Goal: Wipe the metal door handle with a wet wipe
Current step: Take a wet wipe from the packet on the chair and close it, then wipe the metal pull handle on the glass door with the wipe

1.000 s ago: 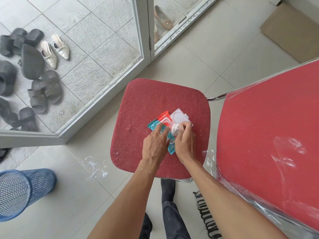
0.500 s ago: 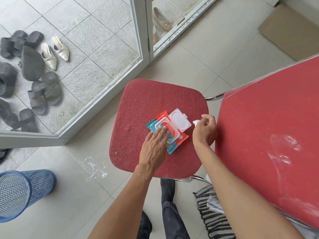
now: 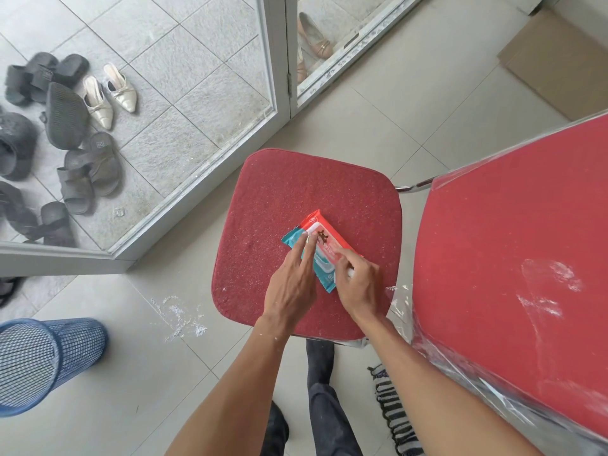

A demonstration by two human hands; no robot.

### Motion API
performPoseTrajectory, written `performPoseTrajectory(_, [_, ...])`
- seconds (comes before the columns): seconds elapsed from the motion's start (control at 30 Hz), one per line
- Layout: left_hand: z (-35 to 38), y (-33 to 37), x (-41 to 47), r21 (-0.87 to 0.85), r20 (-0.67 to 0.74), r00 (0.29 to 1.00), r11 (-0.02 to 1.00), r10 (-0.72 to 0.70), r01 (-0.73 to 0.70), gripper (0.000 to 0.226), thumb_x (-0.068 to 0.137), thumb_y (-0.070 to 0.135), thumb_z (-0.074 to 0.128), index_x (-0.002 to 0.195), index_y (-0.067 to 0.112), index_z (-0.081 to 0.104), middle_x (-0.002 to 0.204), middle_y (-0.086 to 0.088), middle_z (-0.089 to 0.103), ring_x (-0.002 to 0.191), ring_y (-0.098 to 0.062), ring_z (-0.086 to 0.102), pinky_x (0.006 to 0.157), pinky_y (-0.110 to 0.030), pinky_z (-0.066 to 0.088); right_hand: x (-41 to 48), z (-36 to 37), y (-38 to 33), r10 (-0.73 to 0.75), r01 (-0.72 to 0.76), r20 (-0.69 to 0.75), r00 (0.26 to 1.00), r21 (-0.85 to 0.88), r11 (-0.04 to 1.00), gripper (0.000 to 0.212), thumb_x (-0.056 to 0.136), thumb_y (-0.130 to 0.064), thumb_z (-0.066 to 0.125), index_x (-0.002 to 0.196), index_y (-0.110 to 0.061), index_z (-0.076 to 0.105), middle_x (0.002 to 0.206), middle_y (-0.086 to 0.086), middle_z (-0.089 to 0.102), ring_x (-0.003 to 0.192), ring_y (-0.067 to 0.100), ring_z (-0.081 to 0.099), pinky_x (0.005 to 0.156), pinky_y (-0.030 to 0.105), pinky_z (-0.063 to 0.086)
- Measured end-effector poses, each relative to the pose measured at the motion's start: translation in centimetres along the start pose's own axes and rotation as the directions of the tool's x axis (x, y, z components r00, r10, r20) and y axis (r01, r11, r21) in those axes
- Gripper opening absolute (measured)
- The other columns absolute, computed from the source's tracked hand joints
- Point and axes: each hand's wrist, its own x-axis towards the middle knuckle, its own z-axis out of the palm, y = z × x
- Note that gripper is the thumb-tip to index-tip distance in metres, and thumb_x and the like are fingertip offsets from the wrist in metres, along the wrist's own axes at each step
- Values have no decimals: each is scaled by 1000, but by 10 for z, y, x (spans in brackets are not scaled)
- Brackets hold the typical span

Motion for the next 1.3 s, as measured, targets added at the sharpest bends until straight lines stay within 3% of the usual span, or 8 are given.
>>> performPoseTrajectory(0.3, [4, -12, -9, 137, -124, 985, 985, 120, -102, 68, 75, 11, 76, 140, 12, 58, 151, -8, 52, 137, -24, 54, 99, -36, 53, -7, 8, 0, -87, 106, 99, 991, -195, 975, 26, 95, -20, 66, 120, -18, 73, 104, 7, 78, 83, 26, 75, 61, 34, 60])
performPoseTrajectory(0.57, [6, -5, -4, 25, -13, 1000, 1000, 8, -7, 65, 91, 5, 58, 153, 18, 41, 165, 0, 29, 152, -17, 27, 115, -38, 43, -6, 7, 2, -18, 42, 133, 991, -176, 984, 28, 99, -29, 63, 124, -20, 72, 108, 4, 77, 85, 24, 75, 59, 27, 58])
performPoseTrajectory(0.67, [-16, 5, -2, -28, -39, 999, 999, -37, 36, 45, 98, 11, 51, 142, 21, 54, 154, 2, 48, 139, -19, 49, 99, -37, 51, -2, 3, -12, 200, -205, 100, 975, 49, 977, 27, 97, -30, 65, 120, -19, 72, 108, 1, 77, 92, 19, 73, 64, 15, 55])
performPoseTrajectory(0.77, [-51, 18, -3, -136, -107, 972, 971, -211, 195, 36, 105, 38, 39, 119, 21, 67, 109, -1, 73, 95, -24, 71, 75, -38, 54, 6, 1, -40, 382, -419, 175, 908, 428, 800, 23, 94, -23, 70, 114, -11, 72, 109, 6, 76, 98, 17, 73, 84, 36, 62])
performPoseTrajectory(0.83, [-78, 22, -4, -437, -76, 943, 861, -323, 260, 43, 104, 50, 39, 96, 23, 70, 79, 1, 72, 73, -23, 71, 59, -34, 51, 12, -5, -68, 387, -461, 252, 887, 530, 712, 27, 94, -22, 70, 118, -10, 70, 101, 8, 77, 94, 19, 75, 85, 38, 62])
performPoseTrajectory(0.97, [-163, 18, -11, -733, -143, 909, 659, -391, 169, 26, 97, 42, 60, 93, 22, 75, 73, 9, 74, 67, -5, 70, 63, -28, 57, 25, -34, -148, 269, -450, 365, 891, 641, 622, 31, 94, -9, 69, 125, -12, 65, 70, 1, 73, 64, 11, 66, 66, 26, 55])
performPoseTrajectory(1.17, [-306, -17, -47, -850, -262, 824, 525, -502, 49, 18, 88, 20, 75, 105, 17, 75, 89, 1, 78, 83, -9, 74, 76, -31, 63, 34, -85, -293, 38, -271, 333, 942, 691, 670, 32, 86, -13, 79, 115, -20, 69, 83, 2, 79, 80, 14, 75, 69, 23, 58])
performPoseTrajectory(1.3, [-414, -44, -106, -838, -442, 673, 541, -593, -74, 21, 86, 11, 76, 106, 13, 74, 84, 0, 79, 79, -7, 76, 73, -26, 61, 14, -115, -413, -108, -68, 206, 973, 696, 715, 14, 85, -18, 80, 96, -23, 74, 85, 6, 78, 80, 14, 74, 71, 27, 59])
